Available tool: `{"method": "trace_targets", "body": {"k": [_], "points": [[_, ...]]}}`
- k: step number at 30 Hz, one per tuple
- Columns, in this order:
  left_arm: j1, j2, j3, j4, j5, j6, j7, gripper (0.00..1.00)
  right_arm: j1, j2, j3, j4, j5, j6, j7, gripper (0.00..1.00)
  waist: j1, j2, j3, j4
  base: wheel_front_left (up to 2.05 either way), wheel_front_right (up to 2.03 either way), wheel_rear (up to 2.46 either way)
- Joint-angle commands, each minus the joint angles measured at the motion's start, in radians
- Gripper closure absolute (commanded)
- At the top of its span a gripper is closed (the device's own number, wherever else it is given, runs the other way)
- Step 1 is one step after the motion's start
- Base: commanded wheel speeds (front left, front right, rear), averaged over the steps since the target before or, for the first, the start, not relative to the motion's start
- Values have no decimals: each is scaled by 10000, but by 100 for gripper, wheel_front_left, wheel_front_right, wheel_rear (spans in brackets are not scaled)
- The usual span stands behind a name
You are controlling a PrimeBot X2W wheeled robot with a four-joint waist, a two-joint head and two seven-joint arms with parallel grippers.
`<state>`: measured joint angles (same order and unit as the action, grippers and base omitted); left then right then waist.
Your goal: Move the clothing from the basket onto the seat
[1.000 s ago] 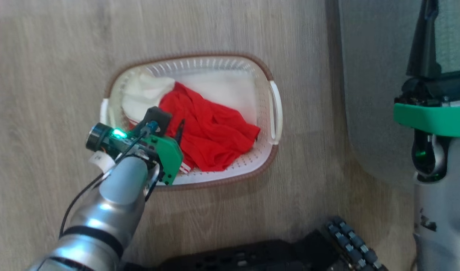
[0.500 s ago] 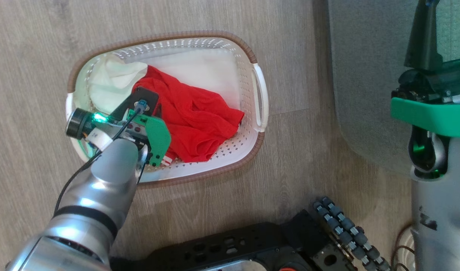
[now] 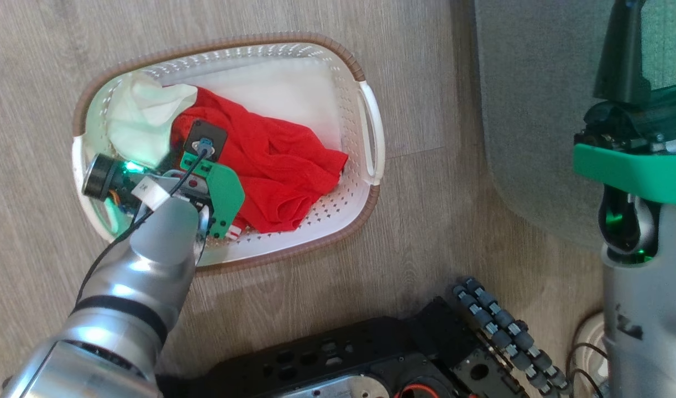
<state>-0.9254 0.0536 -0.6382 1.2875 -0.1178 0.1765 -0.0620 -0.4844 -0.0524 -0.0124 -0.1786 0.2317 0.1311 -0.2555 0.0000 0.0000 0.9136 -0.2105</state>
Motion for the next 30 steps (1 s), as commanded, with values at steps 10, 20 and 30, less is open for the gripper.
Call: {"method": "trace_targets", "body": {"k": [10,20,30], "points": [[258,95,-27,-53,-245,-256,-559,100,84,22,139,-38,90,-4,-63,0,0,0,-441,46,0,0,0],[673,-28,-169,-1018,-994,-1064,-1629,100,425,22,279,1068,-72,-4,-63,0,0,0,-2289,438,0,0,0],[1472,-32,-546,-2802,-2178,-1429,-1922,100,1253,22,409,2555,-302,-4,-63,0,0,0,-5007,856,0,0,0]]}}
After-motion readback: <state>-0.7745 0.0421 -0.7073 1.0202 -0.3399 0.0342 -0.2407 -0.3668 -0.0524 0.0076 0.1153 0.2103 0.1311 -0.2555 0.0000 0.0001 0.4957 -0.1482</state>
